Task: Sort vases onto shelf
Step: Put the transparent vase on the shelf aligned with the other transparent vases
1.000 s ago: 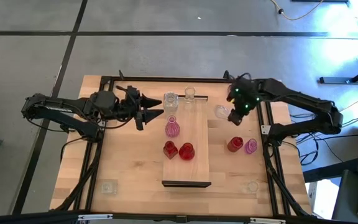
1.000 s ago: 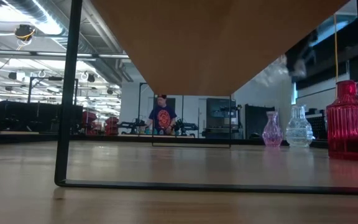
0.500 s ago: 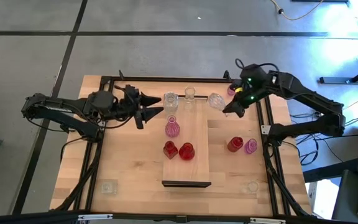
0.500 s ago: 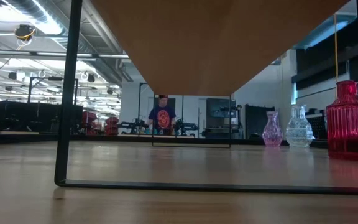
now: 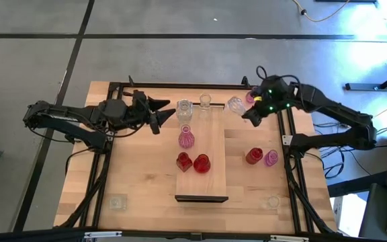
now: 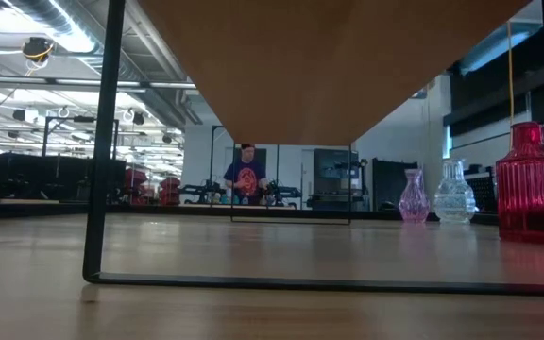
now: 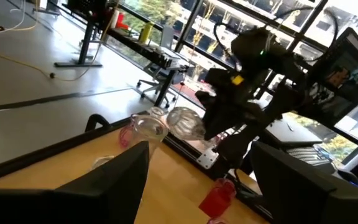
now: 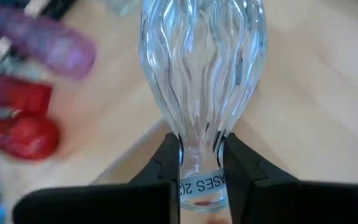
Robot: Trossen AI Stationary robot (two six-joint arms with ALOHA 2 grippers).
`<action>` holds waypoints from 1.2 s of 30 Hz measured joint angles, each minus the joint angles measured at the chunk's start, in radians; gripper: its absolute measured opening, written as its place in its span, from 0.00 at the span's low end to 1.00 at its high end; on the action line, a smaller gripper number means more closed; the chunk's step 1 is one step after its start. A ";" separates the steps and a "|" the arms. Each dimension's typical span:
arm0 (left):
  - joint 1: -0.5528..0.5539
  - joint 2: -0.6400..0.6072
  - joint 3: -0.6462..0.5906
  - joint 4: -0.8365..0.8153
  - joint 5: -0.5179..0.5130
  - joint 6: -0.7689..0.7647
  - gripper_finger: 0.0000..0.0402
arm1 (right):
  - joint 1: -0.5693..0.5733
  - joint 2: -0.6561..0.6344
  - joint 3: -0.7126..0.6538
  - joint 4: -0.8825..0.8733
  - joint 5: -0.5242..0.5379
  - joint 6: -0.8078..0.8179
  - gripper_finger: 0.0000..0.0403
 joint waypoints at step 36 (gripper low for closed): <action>0.000 0.000 0.001 -0.024 -0.135 0.001 0.68 | 0.000 -0.420 -1.149 1.174 0.431 0.046 0.13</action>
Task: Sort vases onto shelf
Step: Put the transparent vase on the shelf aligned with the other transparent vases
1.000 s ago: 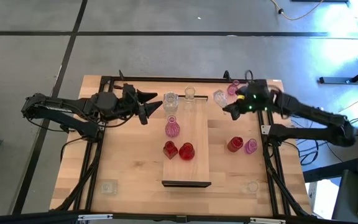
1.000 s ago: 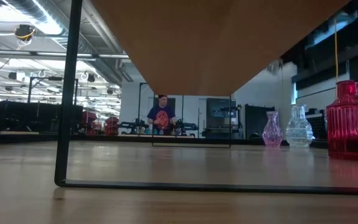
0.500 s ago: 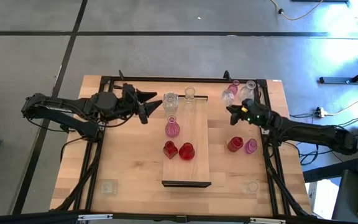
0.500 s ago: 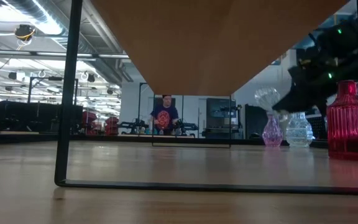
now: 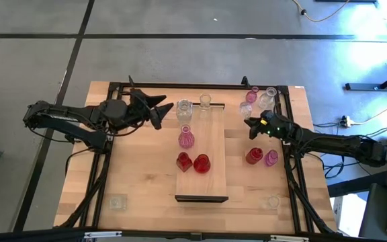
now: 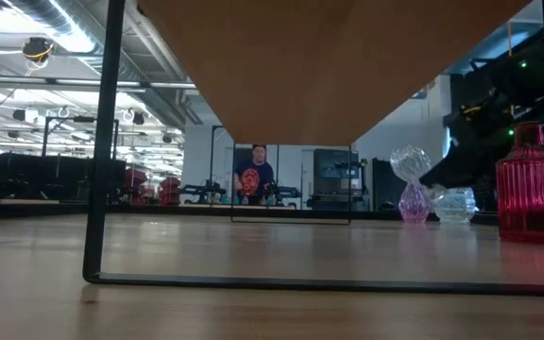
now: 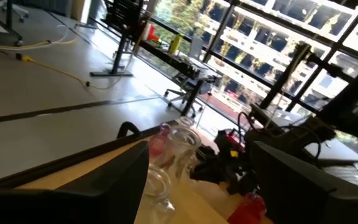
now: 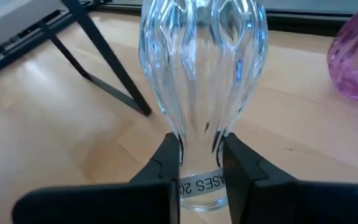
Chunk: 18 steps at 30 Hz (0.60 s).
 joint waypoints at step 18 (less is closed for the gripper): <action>0.000 0.002 0.000 -0.002 0.072 0.000 0.68 | -0.001 -0.002 0.258 -0.084 -0.368 0.586 0.13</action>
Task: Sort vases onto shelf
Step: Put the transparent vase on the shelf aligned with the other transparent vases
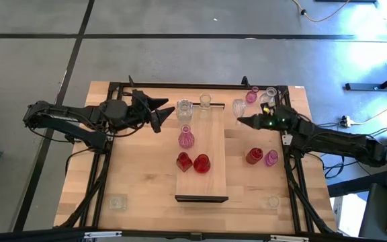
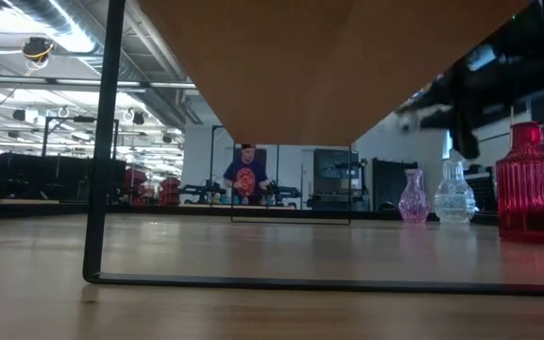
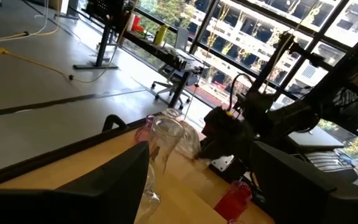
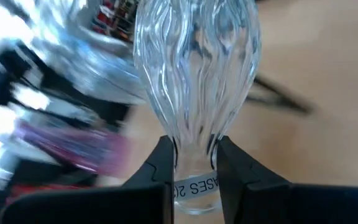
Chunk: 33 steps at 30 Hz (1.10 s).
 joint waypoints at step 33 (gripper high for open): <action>0.000 0.000 0.000 -0.004 0.000 0.000 0.68 | 0.079 -0.033 0.067 -0.579 -0.407 0.918 0.13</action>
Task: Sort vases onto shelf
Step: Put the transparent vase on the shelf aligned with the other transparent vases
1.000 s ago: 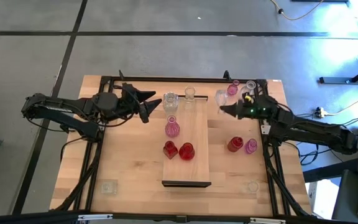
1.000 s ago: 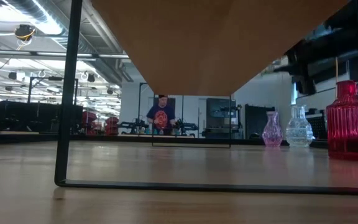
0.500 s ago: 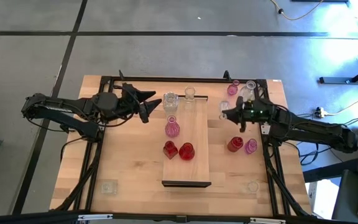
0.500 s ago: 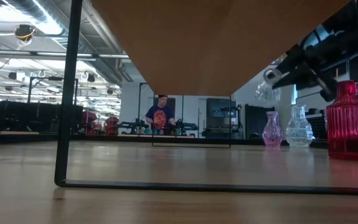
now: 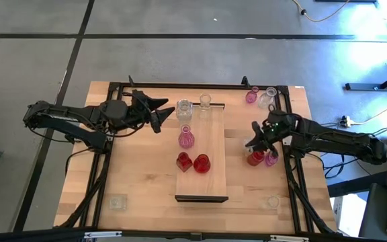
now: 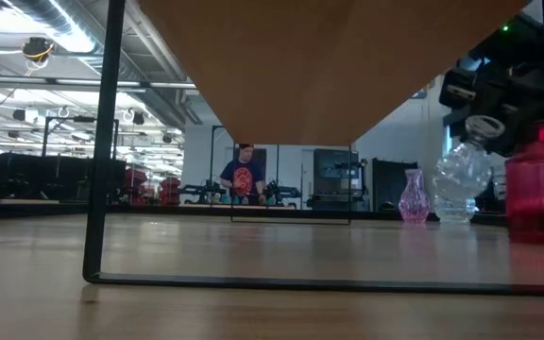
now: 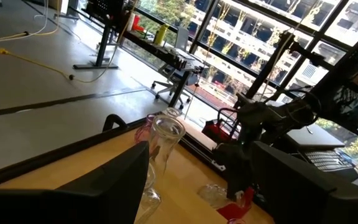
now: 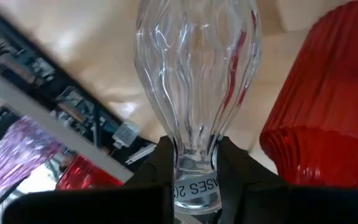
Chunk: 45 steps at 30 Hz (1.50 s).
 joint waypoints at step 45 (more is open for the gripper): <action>0.000 0.000 -0.001 0.000 0.000 0.000 0.68 | 0.138 0.298 0.004 0.279 -0.266 0.219 0.13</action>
